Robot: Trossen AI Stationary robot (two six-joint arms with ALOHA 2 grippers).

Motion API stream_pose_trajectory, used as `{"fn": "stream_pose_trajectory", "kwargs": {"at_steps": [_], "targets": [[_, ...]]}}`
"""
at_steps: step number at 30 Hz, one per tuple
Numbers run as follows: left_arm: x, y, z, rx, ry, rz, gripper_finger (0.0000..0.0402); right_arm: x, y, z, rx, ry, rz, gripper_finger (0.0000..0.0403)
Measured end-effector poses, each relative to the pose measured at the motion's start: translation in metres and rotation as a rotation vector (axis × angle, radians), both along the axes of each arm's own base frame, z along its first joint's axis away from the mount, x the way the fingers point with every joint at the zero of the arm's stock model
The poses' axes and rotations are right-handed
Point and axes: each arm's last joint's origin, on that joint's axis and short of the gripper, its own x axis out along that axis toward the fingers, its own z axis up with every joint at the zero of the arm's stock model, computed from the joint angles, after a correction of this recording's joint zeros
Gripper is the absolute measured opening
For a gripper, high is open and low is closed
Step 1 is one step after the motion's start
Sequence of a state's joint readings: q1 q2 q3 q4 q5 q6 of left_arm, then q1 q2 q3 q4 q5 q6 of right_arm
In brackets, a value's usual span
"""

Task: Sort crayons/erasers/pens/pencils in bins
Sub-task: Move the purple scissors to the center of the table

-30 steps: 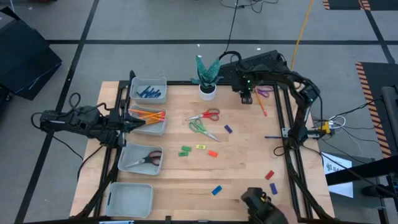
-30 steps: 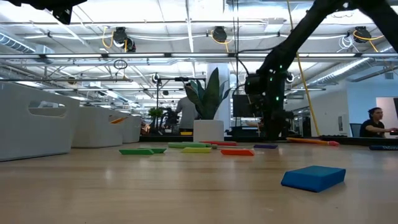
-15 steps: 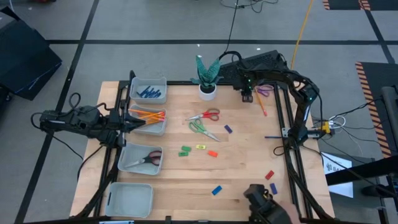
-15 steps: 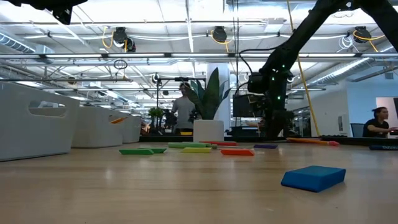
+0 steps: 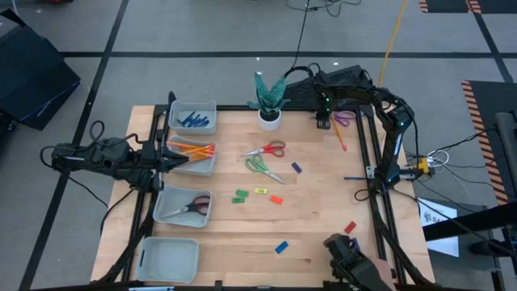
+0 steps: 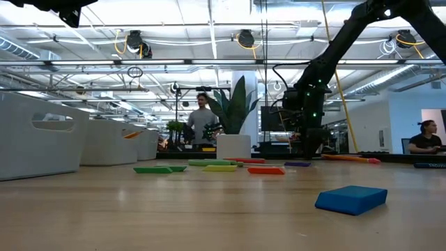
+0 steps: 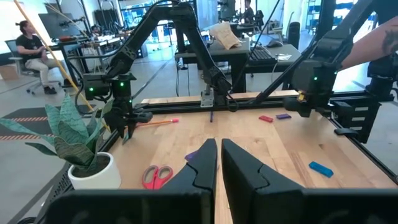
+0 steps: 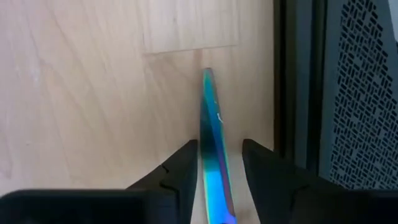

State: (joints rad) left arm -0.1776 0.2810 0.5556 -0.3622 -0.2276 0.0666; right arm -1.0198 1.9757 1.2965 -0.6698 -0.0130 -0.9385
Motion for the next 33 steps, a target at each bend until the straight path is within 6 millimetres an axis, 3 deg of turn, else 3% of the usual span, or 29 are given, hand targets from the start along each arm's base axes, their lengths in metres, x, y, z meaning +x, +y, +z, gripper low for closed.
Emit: {"fn": "stream_pose_trajectory", "kwargs": {"at_steps": [10,18,25,33], "targets": [[0.0,0.0,0.0,0.0,0.0,0.0,0.0028,0.003,0.003,-0.001,0.003,0.016,0.01,0.0054],[0.0,0.0,0.0,0.0,0.0,0.0,0.0028,0.016,0.012,0.002,-0.014,0.018,0.02,0.0054],[0.0,0.0,0.0,0.0,0.0,0.0,0.0028,0.029,0.03,0.019,-0.013,-0.019,0.044,0.0054],[0.0,0.0,0.0,0.0,0.0,0.0,0.0028,0.052,0.065,0.059,-0.028,-0.13,0.057,0.0054]]}}
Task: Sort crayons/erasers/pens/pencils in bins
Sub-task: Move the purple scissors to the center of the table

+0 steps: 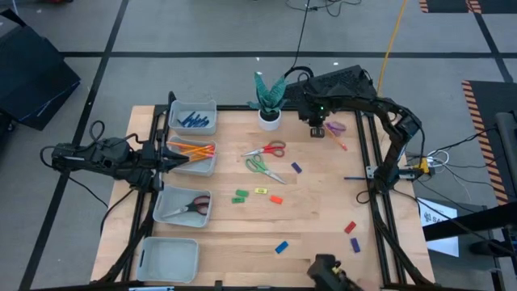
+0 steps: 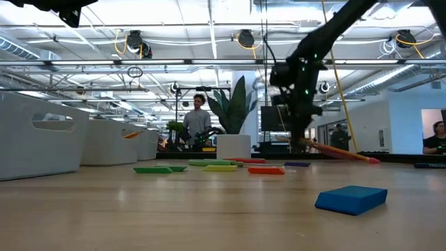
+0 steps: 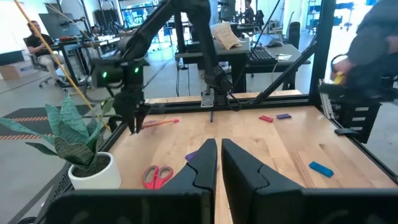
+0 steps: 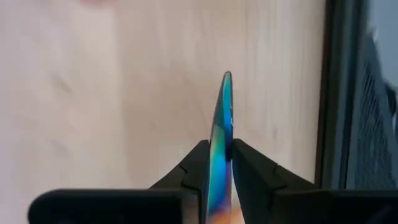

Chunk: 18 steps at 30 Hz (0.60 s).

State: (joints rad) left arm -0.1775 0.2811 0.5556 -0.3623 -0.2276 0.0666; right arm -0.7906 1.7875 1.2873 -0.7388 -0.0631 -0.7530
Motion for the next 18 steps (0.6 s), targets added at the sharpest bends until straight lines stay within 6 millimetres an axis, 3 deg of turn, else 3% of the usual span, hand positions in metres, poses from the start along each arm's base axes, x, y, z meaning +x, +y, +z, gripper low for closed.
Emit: {"fn": "stream_pose_trajectory", "kwargs": {"at_steps": [11,14,18], "targets": [[0.0,0.0,0.0,0.0,0.0,0.0,0.0028,0.034,0.07,0.069,0.125,-0.39,-0.037,0.0054],[0.0,0.0,0.0,0.0,0.0,0.0,0.0028,0.048,0.096,0.073,0.11,-0.385,-0.002,0.0054],[0.0,0.0,0.0,0.0,0.0,0.0,0.0028,0.075,0.13,0.06,0.061,-0.362,0.031,0.0054]]}}
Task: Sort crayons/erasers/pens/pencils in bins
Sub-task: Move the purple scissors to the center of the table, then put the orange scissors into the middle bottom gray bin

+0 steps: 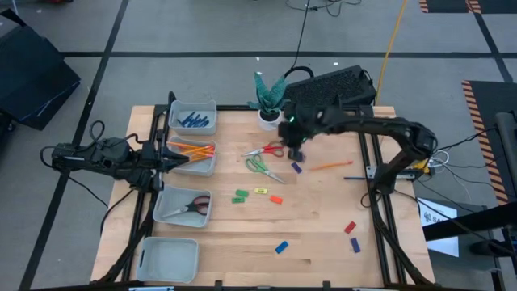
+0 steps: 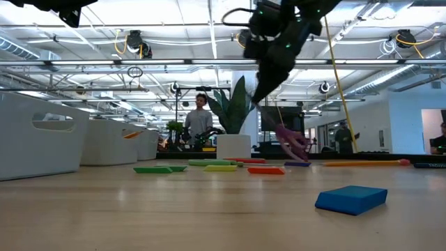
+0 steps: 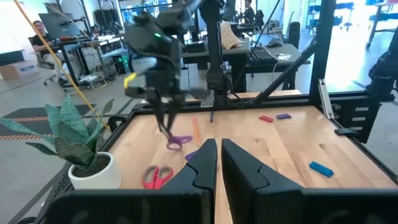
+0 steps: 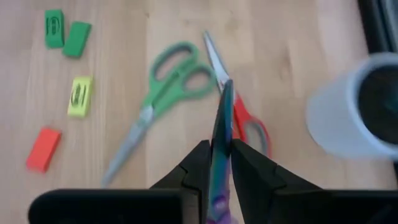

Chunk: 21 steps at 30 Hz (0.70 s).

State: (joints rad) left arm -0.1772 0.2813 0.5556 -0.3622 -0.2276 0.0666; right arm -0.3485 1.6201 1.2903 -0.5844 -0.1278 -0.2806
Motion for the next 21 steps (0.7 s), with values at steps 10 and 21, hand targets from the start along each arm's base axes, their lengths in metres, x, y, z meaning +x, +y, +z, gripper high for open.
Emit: {"fn": "stream_pose_trajectory", "kwargs": {"at_steps": [10,21], "targets": [[0.0,0.0,0.0,0.0,0.001,0.0,0.0028,0.071,0.026,-0.084,-0.001,-0.066,-0.048,0.0054],[0.0,0.0,0.0,0.0,0.001,0.0,0.0028,0.055,0.06,-0.036,-0.014,-0.091,-0.015,0.0074]]}}
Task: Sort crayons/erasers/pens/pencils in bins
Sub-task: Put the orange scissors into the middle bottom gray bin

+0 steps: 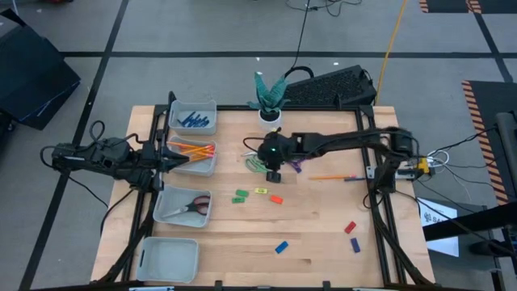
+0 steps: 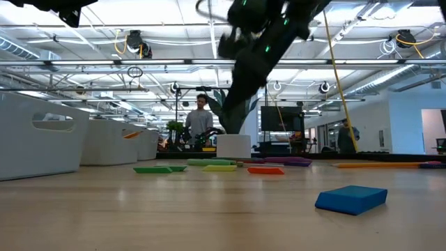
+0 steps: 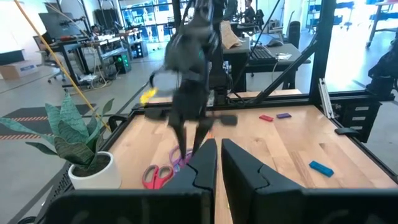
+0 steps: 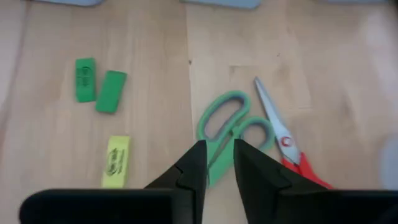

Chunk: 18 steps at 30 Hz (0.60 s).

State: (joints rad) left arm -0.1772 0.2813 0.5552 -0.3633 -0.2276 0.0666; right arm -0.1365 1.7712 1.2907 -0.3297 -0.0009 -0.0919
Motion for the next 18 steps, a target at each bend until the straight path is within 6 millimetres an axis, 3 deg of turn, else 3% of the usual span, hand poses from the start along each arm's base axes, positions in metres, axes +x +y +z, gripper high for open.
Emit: {"fn": "stream_pose_trajectory", "kwargs": {"at_steps": [8,18], "targets": [[0.0,0.0,0.0,0.0,-0.001,0.0,0.0028,-0.03,0.04,0.048,-0.111,-0.019,-0.018,0.0102],[0.0,0.0,0.0,0.0,-0.001,0.0,0.0028,-0.04,0.063,0.059,-0.078,-0.027,-0.012,0.011]]}}
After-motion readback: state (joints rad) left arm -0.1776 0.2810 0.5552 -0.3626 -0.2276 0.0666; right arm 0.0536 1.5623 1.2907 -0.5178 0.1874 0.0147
